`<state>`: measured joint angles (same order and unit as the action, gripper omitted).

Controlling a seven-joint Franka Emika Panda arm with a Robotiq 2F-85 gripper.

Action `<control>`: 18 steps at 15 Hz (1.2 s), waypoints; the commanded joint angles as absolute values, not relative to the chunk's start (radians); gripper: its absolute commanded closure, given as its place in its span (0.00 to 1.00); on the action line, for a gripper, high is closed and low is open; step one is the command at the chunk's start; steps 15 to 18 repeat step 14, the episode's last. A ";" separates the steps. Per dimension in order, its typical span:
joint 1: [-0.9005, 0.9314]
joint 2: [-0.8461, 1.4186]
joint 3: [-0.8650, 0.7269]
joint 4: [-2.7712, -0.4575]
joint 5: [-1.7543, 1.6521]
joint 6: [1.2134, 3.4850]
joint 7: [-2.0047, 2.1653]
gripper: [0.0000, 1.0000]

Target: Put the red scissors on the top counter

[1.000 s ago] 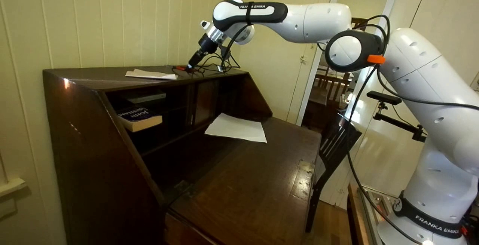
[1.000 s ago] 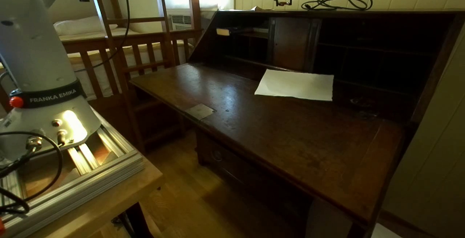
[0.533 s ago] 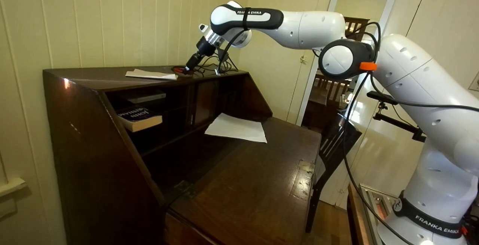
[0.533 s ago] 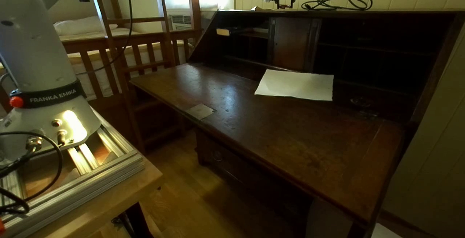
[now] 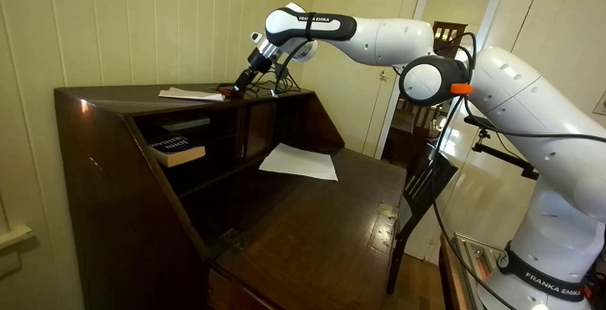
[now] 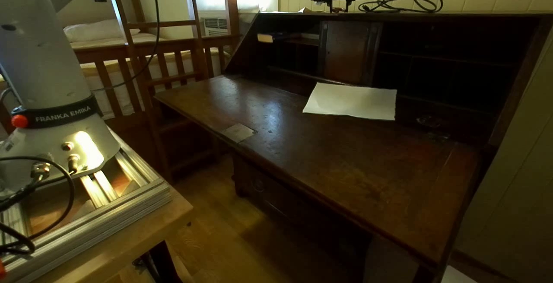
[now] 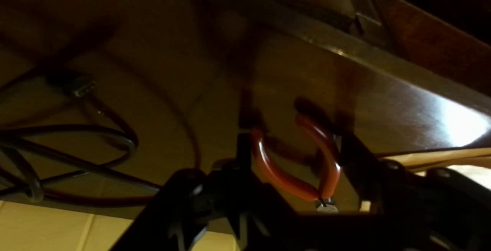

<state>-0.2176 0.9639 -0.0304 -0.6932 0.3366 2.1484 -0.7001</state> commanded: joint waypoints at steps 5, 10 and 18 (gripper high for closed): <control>-0.196 0.939 -0.061 -0.681 0.308 2.109 -0.683 0.00; -0.170 0.863 -0.113 -0.739 0.265 2.049 -0.663 0.00; -0.169 0.886 -0.127 -0.694 0.266 2.015 -0.648 0.00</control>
